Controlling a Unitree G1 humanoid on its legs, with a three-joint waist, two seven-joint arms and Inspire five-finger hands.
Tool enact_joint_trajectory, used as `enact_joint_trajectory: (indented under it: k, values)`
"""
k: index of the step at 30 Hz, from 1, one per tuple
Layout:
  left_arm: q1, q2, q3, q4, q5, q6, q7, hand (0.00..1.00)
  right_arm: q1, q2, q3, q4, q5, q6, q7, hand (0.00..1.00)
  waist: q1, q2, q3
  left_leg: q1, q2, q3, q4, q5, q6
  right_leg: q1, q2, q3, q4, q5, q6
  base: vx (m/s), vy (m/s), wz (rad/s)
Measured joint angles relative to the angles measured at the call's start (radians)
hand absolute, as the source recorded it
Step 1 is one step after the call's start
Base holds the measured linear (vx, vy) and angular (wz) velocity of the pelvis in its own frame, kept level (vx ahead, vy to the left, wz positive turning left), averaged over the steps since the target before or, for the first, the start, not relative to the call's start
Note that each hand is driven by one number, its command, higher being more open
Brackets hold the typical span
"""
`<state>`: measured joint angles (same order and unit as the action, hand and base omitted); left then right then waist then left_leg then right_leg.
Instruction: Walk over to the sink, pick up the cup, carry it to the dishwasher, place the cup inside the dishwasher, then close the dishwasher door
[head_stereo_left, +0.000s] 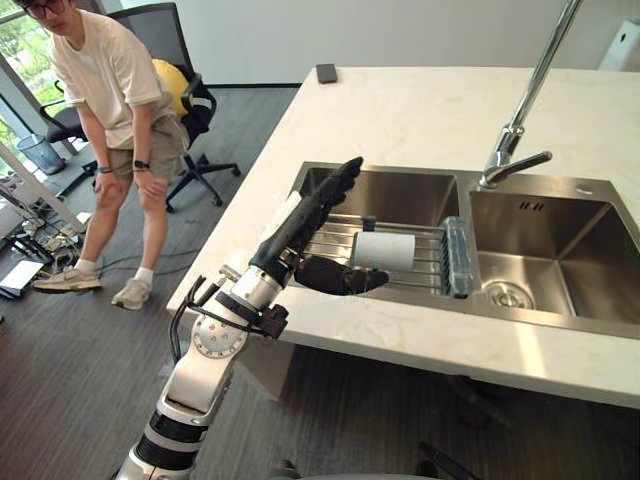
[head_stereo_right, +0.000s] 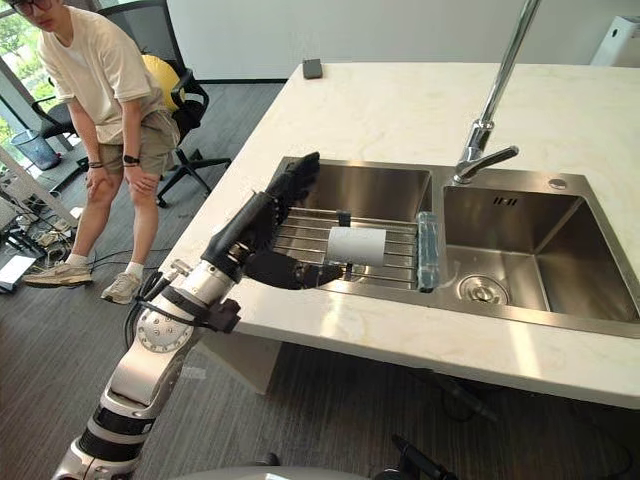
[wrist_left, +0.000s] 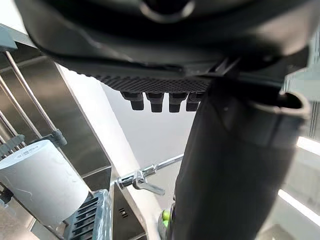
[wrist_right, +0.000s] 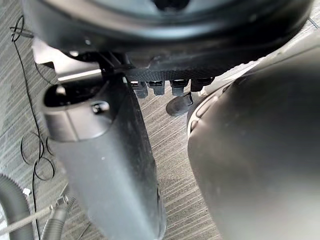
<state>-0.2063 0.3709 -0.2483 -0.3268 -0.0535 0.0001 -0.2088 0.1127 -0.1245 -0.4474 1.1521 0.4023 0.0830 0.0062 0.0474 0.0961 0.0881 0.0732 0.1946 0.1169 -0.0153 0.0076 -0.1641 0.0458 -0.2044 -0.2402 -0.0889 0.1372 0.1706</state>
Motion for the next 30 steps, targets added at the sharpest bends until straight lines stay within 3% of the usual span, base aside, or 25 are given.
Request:
enact_joint_trajectory:
  k: [9, 22, 30]
  values:
    - [-0.077, 0.083, -0.076, 0.075, 0.079, -0.002, 0.049, 1.00, 0.019, 0.011, -0.068, 0.020, 0.049, 0.000, -0.002, 1.00, -0.038, -0.005, -0.004, 0.023, -0.003, 0.046, -0.007, -0.004, -0.001, -0.017, 0.002, 0.052, 0.004, 0.013, 0.000, -0.02, 0.004, -0.16]
    - [-0.118, 0.059, -0.080, 0.227, 0.232, 0.005, 0.220, 1.00, 0.076, 0.019, -0.099, 0.017, 0.076, 0.003, -0.003, 1.00, -0.088, -0.030, -0.019, 0.047, -0.002, 0.126, 0.001, -0.024, -0.006, -0.054, 0.010, 0.132, 0.003, 0.028, -0.002, -0.04, 0.000, -0.19]
    - [-0.127, 0.046, -0.080, 0.339, 0.348, 0.002, 0.250, 1.00, 0.092, 0.040, -0.134, -0.004, 0.076, 0.003, 0.009, 1.00, -0.108, -0.045, -0.017, 0.061, -0.001, 0.150, 0.013, -0.040, -0.007, -0.056, 0.013, 0.159, 0.000, 0.031, -0.001, -0.01, 0.002, -0.11]
